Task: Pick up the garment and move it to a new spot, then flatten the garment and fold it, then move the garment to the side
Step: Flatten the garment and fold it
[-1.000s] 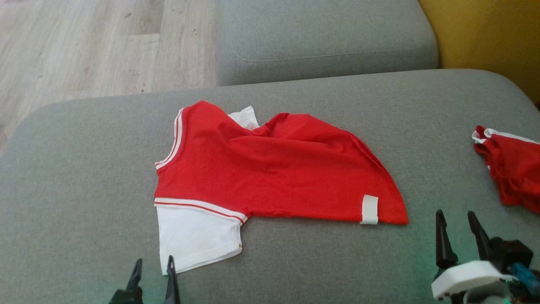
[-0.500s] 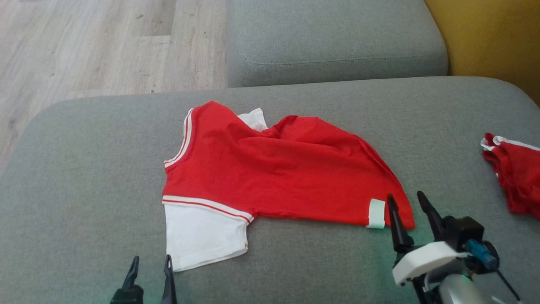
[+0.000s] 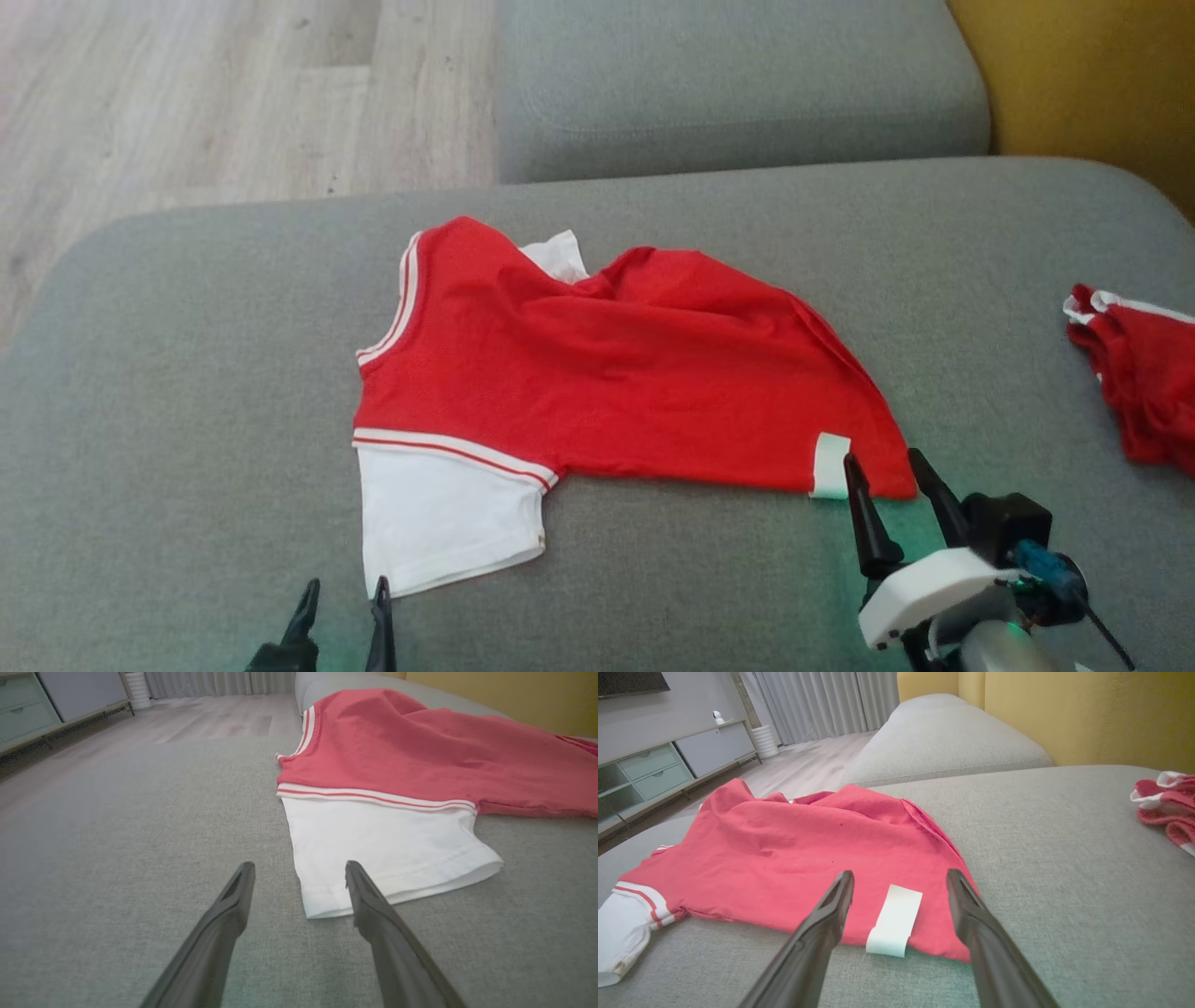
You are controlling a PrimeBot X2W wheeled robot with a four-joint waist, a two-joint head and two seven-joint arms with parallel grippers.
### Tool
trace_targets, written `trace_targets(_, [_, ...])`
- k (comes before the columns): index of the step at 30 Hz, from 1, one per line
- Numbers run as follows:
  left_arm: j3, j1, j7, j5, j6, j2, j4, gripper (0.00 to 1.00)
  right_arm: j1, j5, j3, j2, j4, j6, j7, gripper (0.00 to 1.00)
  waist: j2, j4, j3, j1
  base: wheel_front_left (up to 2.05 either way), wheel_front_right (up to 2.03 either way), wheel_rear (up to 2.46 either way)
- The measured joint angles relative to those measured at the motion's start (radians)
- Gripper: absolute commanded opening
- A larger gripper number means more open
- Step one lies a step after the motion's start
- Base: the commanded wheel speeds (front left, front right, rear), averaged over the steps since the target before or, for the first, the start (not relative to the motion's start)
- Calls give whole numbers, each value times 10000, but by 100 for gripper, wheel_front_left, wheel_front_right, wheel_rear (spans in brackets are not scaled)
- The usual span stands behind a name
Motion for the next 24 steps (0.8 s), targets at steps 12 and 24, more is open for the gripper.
trace_targets(12, [-128, -1097, 0, -1743, -644, -36, 1827, 100, -213, -198, -268, -2, 94, 0, 0, 100, 0, -373, 723, 1, 0, 0, 0])
trace_targets(24, [-1599, -2280, -364, -3509, -1068, 111, 3446, 42, -235, -295, -629, -4, 115, 0, 0, 100, 0, -599, 1021, 0, 0, 0, 0])
